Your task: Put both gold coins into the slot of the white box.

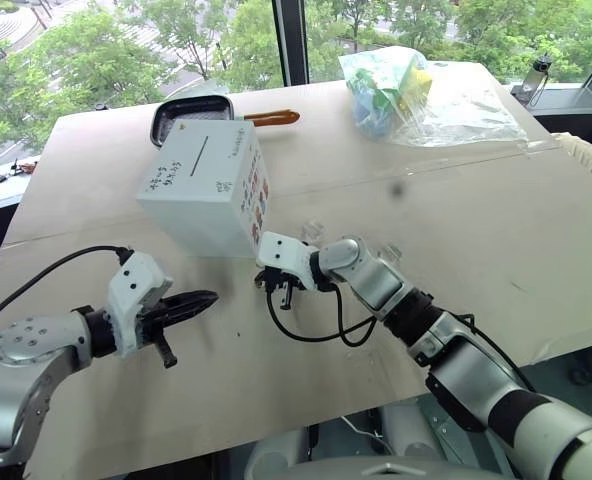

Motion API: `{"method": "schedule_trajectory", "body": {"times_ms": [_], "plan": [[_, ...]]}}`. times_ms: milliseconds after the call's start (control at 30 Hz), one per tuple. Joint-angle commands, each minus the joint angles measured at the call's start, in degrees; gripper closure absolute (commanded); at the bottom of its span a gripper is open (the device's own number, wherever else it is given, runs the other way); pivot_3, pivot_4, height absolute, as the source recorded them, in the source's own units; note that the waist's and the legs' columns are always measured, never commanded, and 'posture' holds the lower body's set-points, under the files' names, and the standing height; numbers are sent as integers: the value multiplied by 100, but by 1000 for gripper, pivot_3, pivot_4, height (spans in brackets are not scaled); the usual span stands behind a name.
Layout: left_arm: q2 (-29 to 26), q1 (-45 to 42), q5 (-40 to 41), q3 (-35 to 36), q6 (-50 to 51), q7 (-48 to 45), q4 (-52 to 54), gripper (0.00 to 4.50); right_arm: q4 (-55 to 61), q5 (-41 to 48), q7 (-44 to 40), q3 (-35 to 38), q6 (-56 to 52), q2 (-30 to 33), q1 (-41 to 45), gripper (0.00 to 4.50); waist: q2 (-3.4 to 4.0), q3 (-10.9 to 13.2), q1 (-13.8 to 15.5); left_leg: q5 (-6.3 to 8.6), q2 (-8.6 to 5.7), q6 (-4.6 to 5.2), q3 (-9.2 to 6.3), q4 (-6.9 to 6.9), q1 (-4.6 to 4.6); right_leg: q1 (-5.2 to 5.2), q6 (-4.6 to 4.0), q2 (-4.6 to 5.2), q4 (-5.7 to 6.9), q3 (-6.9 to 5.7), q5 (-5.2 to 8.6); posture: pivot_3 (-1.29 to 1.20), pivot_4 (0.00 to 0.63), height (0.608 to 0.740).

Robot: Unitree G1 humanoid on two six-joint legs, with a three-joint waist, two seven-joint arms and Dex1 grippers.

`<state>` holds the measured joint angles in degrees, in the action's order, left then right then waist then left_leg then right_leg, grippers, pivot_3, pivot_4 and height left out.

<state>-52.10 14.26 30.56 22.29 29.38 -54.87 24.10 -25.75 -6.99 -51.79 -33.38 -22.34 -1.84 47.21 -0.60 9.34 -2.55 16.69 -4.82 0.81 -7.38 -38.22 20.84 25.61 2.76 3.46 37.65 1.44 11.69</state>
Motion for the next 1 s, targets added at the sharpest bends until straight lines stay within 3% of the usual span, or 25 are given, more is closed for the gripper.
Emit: {"method": "schedule_trajectory", "body": {"times_ms": [33, 100, 1000], "plan": [[15, -44, -44, 77, -122, -24, 9, 4500, -88, -182, -66, -221, -239, 38, -91, 3686, 0, 0, -1, 0, 0, 0, 0, 0, 0, 0, 0, 0, 0, 0, 0, 0, 150, 721], [24, -49, -67, 66, -136, -21, -6, 4500, -164, -197, 29, -196, -268, -11, -64, 2848, 0, 0, -3, 0, 0, 0, -1, 0, -1, 0, 0, 0, 2, 0, 0, 0, 150, 721], [95, -97, -150, 5, -132, -34, -44, 4500, -256, -428, 376, -227, -1187, 66, 432, 2848, 5, 0, 30, -4, -1, -6, -18, -2, -7, -2, -13, 1, 11, -20, -9, 0, 150, 721]]}}
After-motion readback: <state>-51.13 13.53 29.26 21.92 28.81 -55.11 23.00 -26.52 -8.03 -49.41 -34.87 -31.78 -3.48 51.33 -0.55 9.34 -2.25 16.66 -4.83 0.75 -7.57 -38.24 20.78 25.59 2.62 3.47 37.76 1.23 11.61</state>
